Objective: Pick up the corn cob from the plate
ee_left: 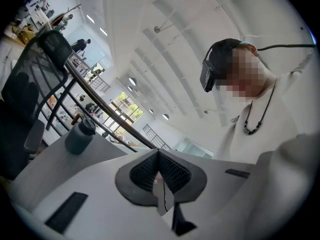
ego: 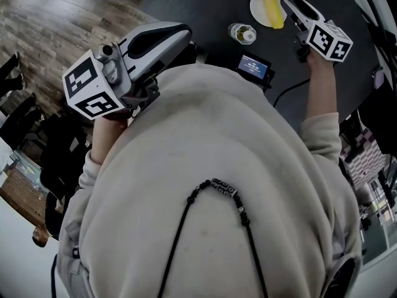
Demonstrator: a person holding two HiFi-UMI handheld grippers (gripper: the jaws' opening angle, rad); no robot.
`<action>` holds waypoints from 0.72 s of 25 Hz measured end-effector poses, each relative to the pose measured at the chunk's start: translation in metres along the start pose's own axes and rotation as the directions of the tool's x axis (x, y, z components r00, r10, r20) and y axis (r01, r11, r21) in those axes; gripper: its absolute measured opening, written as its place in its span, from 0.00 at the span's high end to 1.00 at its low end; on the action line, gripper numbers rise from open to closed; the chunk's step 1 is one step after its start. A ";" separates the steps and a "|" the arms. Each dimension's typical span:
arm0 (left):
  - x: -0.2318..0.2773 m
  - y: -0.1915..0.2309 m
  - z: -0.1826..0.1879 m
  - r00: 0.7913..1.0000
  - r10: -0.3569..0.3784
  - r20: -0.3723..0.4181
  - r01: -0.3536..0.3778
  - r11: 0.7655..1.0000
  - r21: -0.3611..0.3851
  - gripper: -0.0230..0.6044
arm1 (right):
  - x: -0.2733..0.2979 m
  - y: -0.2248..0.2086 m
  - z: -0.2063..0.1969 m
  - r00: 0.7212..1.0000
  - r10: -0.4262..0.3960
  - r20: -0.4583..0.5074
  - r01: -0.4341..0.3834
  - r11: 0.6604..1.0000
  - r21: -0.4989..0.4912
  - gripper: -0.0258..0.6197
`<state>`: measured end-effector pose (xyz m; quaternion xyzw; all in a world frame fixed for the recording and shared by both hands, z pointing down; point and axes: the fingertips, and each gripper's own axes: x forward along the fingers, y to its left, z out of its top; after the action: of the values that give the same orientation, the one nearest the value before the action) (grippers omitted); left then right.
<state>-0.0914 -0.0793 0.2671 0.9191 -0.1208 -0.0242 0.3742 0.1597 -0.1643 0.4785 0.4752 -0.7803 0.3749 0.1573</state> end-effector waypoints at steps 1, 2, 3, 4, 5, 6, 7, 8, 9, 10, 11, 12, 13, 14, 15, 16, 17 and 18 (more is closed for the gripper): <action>-0.002 0.002 0.000 1.000 0.009 0.002 -0.009 1.000 -0.001 0.96 | 0.006 -0.004 -0.005 1.000 -0.004 -0.014 0.004 1.000 0.003 0.62; -0.003 0.004 0.000 1.000 0.017 0.003 -0.017 1.000 -0.001 0.96 | 0.012 -0.009 -0.009 1.000 -0.008 -0.028 0.009 1.000 0.008 0.61; -0.005 0.005 0.000 1.000 0.024 0.005 -0.024 1.000 -0.001 0.96 | 0.017 -0.013 -0.015 0.999 -0.014 -0.044 0.015 1.000 0.011 0.60; -0.006 0.006 0.000 0.999 0.031 0.006 -0.031 1.000 0.000 0.96 | 0.021 -0.018 -0.020 0.998 -0.024 -0.063 0.025 1.000 0.013 0.59; -0.008 0.007 0.000 0.999 0.038 0.007 -0.038 0.999 0.000 0.96 | 0.025 -0.023 -0.026 0.996 -0.035 -0.082 0.036 0.999 0.016 0.58; -0.009 0.007 0.001 0.999 0.045 0.007 -0.045 0.999 0.001 0.96 | 0.028 -0.027 -0.031 0.994 -0.043 -0.098 0.045 0.999 0.021 0.57; -0.011 0.008 0.001 0.999 0.052 0.008 -0.052 0.999 0.003 0.96 | 0.031 -0.031 -0.035 0.993 -0.048 -0.110 0.052 0.998 0.028 0.57; -0.013 0.009 0.002 0.998 0.060 0.008 -0.060 0.998 0.004 0.96 | 0.034 -0.035 -0.039 0.991 -0.052 -0.120 0.057 0.998 0.035 0.56; -0.015 0.010 0.003 0.998 0.067 0.009 -0.067 0.998 0.006 0.96 | 0.037 -0.038 -0.041 0.990 -0.056 -0.127 0.061 0.997 0.039 0.56; -0.017 0.011 0.003 0.997 0.074 0.010 -0.074 0.997 0.006 0.96 | 0.040 -0.041 -0.044 0.989 -0.058 -0.133 0.064 0.997 0.042 0.56; -0.018 0.011 0.002 0.997 0.080 0.009 -0.080 0.997 0.006 0.96 | 0.042 -0.043 -0.047 0.988 -0.060 -0.139 0.067 0.997 0.044 0.56; -0.019 0.011 0.002 0.996 0.085 0.007 -0.085 0.996 0.005 0.96 | 0.044 -0.045 -0.051 0.987 -0.061 -0.146 0.069 0.997 0.046 0.55; -0.020 0.011 0.001 0.996 0.090 0.005 -0.090 0.996 0.005 0.96 | 0.046 -0.047 -0.054 0.986 -0.062 -0.153 0.070 0.996 0.047 0.55; -0.020 0.011 0.000 0.996 0.094 0.002 -0.094 0.996 0.005 0.96 | 0.048 -0.049 -0.057 0.985 -0.063 -0.160 0.072 0.996 0.049 0.55; -0.020 0.011 -0.001 0.995 0.097 -0.001 -0.097 0.995 0.006 0.96 | 0.050 -0.051 -0.060 0.984 -0.064 -0.168 0.074 0.996 0.052 0.55; -0.019 0.011 -0.001 0.995 0.099 -0.004 -0.099 0.995 0.007 0.96 | 0.052 -0.053 -0.063 0.982 -0.065 -0.176 0.076 0.996 0.055 0.55; -0.019 0.011 -0.002 0.995 0.101 -0.007 -0.101 0.995 0.008 0.96 | 0.054 -0.056 -0.066 0.981 -0.066 -0.184 0.078 0.995 0.058 0.55; -0.020 0.010 -0.003 0.995 0.103 -0.008 -0.103 0.995 0.008 0.96 | 0.055 -0.058 -0.070 0.979 -0.067 -0.191 0.080 0.995 0.060 0.55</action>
<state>-0.1121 -0.0798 0.2753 0.9132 -0.1667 -0.0004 0.3718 0.1741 -0.1629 0.5835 0.4711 -0.7307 0.4383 0.2282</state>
